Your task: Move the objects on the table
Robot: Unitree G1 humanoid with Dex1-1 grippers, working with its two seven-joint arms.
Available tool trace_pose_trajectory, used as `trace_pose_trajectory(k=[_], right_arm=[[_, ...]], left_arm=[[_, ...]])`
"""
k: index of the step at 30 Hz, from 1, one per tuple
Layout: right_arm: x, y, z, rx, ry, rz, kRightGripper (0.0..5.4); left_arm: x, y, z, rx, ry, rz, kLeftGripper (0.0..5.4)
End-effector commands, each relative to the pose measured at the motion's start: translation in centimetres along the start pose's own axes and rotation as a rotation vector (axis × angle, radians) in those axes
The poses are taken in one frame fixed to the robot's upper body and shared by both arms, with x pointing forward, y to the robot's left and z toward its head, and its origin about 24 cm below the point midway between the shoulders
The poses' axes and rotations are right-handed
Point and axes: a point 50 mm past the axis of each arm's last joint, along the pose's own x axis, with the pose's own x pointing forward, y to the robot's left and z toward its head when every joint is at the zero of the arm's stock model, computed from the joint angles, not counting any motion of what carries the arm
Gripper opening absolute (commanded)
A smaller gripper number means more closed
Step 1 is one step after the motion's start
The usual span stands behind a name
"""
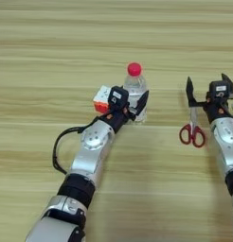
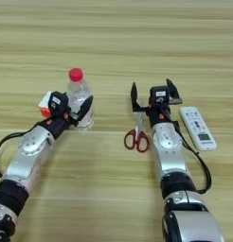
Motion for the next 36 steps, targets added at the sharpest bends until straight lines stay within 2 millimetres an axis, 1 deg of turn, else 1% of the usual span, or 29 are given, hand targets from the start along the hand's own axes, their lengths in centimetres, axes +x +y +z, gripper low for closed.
trace_pose_trajectory(k=[1, 14, 16, 18, 19, 21, 24, 26, 33, 36], right_arm=[[0.2, 0.1, 0.3, 0.004, -0.006, -0.006, 5.40], [0.2, 0.0, 0.3, 0.005, -0.007, -0.008, 5.40], [0.2, 0.0, 0.3, 0.005, -0.007, -0.009, 5.40], [0.1, 0.0, 0.3, 0.005, -0.008, -0.009, 5.40], [0.1, 0.0, 0.3, 0.005, -0.008, -0.009, 5.40], [0.1, 0.0, 0.3, 0.005, -0.008, -0.009, 5.40], [0.1, 0.0, 0.4, 0.005, -0.008, -0.009, 5.40], [0.1, 0.0, 0.4, 0.004, -0.008, -0.009, 5.40], [0.1, 0.0, 0.4, 0.004, -0.007, -0.009, 5.40], [0.1, 0.0, 0.4, 0.004, -0.007, -0.009, 5.40]], left_arm=[[0.5, -0.1, 0.1, 0.017, -0.001, -0.013, 3.05], [0.4, 0.4, -1.5, 0.029, 0.058, 0.008, 3.05], [0.3, 0.4, -1.7, 0.033, 0.068, 0.010, 3.41], [0.3, 0.3, -1.9, 0.036, 0.072, 0.010, 3.58], [0.3, 0.3, -1.9, 0.037, 0.074, 0.010, 3.76], [0.3, 0.3, -2.0, 0.038, 0.075, 0.009, 3.89], [0.3, 0.3, -2.1, 0.040, 0.077, 0.010, 4.24], [0.3, 0.3, -2.1, 0.040, 0.077, 0.011, 4.33], [0.3, 0.3, -2.1, 0.039, 0.075, 0.015, 5.14], [0.3, 0.3, -2.0, 0.039, 0.070, 0.014, 5.39]])
